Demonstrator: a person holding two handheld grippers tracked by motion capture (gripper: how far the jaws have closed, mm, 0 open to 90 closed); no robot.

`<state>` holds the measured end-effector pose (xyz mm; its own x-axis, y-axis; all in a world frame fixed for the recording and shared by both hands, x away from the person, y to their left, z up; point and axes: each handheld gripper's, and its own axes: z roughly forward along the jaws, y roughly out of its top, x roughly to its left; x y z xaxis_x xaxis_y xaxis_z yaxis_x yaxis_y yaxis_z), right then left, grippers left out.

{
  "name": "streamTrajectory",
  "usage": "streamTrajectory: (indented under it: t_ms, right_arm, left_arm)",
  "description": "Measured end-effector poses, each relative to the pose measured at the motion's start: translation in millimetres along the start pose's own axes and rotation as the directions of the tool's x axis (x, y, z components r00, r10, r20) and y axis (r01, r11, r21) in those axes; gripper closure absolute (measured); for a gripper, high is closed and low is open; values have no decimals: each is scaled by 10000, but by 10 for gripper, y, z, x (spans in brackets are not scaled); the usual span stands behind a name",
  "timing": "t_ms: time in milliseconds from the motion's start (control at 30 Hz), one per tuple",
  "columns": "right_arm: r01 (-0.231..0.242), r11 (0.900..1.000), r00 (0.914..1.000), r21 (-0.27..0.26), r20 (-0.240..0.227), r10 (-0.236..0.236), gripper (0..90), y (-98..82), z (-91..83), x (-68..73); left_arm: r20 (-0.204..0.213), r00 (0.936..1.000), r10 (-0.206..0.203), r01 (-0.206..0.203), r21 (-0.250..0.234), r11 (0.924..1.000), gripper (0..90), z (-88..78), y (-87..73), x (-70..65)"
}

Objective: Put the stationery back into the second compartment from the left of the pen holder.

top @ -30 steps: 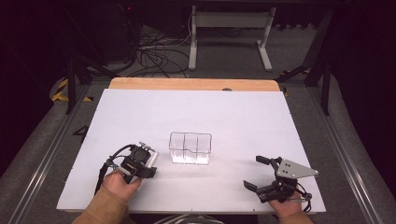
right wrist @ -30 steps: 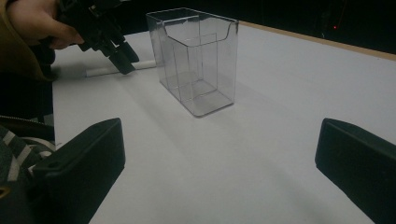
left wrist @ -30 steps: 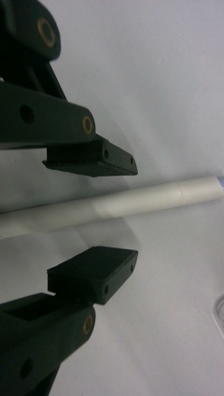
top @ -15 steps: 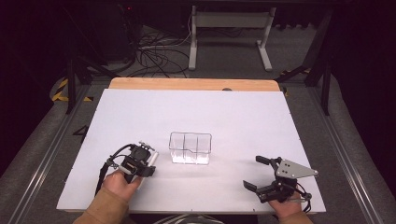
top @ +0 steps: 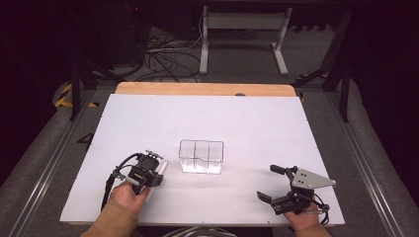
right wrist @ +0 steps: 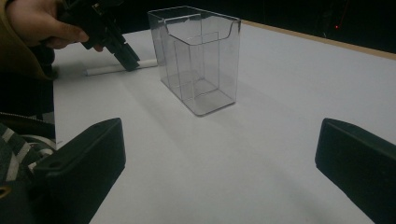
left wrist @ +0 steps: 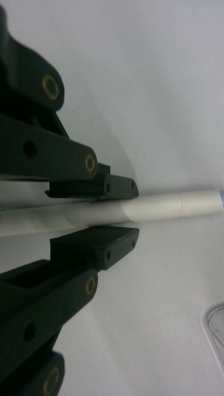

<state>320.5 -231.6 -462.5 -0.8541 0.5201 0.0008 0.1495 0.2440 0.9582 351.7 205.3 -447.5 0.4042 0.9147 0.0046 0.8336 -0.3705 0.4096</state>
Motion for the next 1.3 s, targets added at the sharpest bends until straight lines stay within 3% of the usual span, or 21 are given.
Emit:
streamTrajectory:
  t_ms: [300, 633, 800, 933, 1067, 1300]
  right_arm:
    - [26, 10000, 10000, 1, -46, -26, 24, -1, 4, 3]
    - [57, 10000, 10000, 6, -60, -57, 24, -1, 3, 3]
    - [66, 10000, 10000, -10, -60, -66, 24, -1, -1, 4]
    - [66, 10000, 10000, -14, -53, -66, 24, -1, -1, 3]
    - [65, 10000, 10000, -16, -63, -65, 24, -2, 1, 4]
    - [66, 10000, 10000, 9, -56, -66, 24, -2, 5, 4]
  left_arm:
    - [-70, 9997, -223, 223, -91, 9997, 781, 1, -12, -7]
    - [187, 9995, -258, 261, -119, 9996, 784, -27, -9, -5]
    - [147, 9998, -151, 162, -786, 9968, 785, -123, -10, 1]
    - [175, 9998, -82, 106, -1424, 9897, 785, -203, -14, 8]
    - [479, 9988, -47, 136, -1866, 9823, 785, -280, -14, 38]
    - [640, 9979, 120, 70, -2892, 9572, 785, -431, -14, 65]
